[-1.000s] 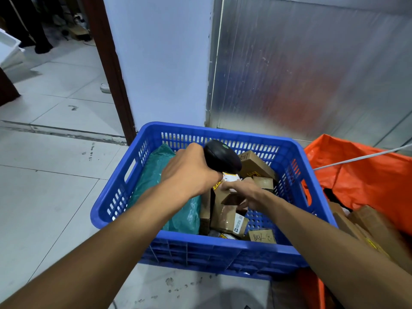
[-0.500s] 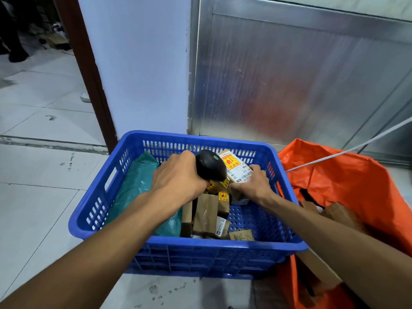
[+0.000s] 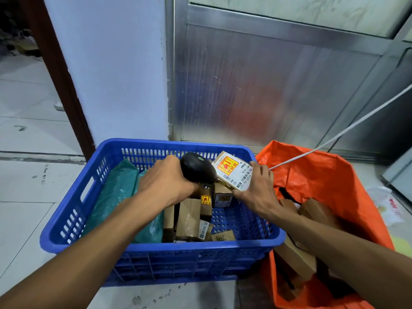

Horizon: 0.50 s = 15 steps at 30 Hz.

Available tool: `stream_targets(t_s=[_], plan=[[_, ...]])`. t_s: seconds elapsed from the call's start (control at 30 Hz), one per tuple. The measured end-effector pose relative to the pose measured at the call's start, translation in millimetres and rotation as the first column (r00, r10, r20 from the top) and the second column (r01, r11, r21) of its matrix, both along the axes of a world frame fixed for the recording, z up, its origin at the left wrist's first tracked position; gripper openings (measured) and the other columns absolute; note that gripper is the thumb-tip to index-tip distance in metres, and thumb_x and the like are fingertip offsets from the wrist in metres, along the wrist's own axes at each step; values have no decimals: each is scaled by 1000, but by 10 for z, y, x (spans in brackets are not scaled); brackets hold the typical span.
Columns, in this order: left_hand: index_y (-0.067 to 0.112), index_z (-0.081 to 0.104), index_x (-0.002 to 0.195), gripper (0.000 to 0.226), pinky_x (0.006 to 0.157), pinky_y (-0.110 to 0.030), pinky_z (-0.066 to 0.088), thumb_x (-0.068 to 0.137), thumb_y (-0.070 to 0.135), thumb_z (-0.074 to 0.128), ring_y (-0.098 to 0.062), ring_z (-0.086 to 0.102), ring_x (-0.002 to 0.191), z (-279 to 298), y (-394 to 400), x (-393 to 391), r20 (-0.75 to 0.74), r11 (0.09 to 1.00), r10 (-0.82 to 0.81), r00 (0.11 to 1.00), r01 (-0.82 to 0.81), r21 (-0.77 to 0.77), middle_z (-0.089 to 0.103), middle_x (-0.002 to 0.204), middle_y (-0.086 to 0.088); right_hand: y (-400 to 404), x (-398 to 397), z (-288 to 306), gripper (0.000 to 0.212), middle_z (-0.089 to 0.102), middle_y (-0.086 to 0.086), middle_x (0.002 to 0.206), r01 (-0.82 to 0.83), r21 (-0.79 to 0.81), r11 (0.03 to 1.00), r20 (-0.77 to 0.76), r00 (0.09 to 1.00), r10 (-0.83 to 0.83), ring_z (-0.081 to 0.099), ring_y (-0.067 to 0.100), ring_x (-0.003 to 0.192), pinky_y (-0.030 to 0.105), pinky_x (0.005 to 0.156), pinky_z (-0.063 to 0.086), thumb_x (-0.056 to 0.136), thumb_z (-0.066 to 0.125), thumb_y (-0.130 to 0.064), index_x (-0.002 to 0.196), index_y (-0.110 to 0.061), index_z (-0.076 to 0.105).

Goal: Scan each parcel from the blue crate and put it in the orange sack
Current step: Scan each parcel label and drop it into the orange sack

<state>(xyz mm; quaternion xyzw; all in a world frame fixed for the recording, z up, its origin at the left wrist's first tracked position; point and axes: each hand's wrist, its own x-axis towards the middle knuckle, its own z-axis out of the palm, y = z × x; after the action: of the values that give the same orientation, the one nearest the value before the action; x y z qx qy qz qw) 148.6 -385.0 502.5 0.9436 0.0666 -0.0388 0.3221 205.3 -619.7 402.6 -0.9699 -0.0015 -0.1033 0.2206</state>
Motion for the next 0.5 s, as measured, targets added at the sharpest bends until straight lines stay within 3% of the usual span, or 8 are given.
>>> stream_targets(t_s=[0.1, 0.27, 0.5], plan=[[21, 71, 96, 31, 69, -33, 55, 75, 42, 81, -22, 69, 81, -2, -60, -27, -28, 999, -23, 999, 22, -24, 70, 83, -2, -124, -87, 20, 101, 39, 7, 133, 30, -67, 997, 36, 999, -27, 33, 23, 120, 39, 104, 39, 69, 83, -37, 149, -14, 27], [16, 74, 86, 18, 75, -48, 63, 73, 26, 83, -22, 71, 64, -38, -169, -32, -92, 974, -45, 995, 23, -225, 76, 71, -8, -240, -181, 63, 99, 42, 8, 132, 60, -145, 988, 111, 993, -44, 36, 25, 119, 39, 101, 41, 70, 81, -44, 148, -14, 29], [9, 74, 89, 15, 56, -28, 52, 79, 19, 80, -14, 62, 51, -61, -279, -37, -142, 941, -46, 989, -5, -339, 70, 61, -3, -209, -237, 37, 97, 40, 7, 135, 58, -204, 977, 139, 990, -29, 33, 24, 119, 38, 101, 37, 69, 82, -42, 147, -19, 30]])
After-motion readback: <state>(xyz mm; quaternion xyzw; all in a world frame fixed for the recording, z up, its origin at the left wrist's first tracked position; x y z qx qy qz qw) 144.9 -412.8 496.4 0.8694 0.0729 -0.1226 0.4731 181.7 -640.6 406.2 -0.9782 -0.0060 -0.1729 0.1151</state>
